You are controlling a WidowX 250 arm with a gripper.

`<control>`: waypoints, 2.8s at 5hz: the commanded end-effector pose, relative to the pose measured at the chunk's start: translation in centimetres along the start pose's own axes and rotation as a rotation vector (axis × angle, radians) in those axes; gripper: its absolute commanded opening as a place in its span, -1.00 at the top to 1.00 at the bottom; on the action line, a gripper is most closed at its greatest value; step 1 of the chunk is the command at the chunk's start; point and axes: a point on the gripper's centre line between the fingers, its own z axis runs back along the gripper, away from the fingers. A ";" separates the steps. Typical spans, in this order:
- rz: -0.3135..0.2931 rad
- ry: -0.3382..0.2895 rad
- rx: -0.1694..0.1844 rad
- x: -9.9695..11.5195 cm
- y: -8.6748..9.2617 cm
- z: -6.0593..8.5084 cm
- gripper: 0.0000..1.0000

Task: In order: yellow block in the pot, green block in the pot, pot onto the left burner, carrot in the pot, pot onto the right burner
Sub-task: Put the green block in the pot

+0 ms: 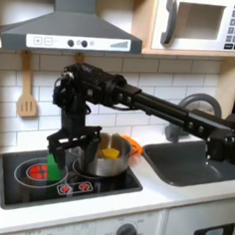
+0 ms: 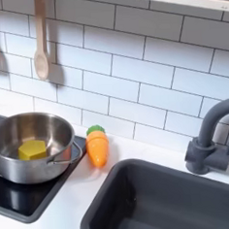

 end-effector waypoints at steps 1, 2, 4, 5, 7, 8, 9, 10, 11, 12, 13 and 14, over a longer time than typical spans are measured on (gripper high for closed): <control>-0.055 0.008 0.044 0.9 1.0 -1.3 -1.00; -0.061 0.031 0.048 1.2 1.4 -2.7 -1.00; -0.124 0.040 0.051 1.5 1.6 -3.1 -1.00; -0.131 0.030 0.037 2.2 1.7 -3.0 -1.00; -0.134 0.024 0.004 3.9 2.0 -2.7 -1.00; -0.146 0.017 -0.005 4.6 1.7 -2.6 -1.00; -0.146 0.022 -0.004 4.7 1.6 -2.8 -1.00; -0.144 0.023 0.002 4.5 1.7 -3.2 -1.00; -0.145 0.006 0.003 4.7 1.8 -3.4 -1.00; -0.138 0.014 0.000 4.8 2.1 -4.3 -1.00; -0.147 0.005 -0.003 4.9 2.0 -4.4 -1.00; -0.156 0.001 -0.006 5.0 2.2 -4.2 -1.00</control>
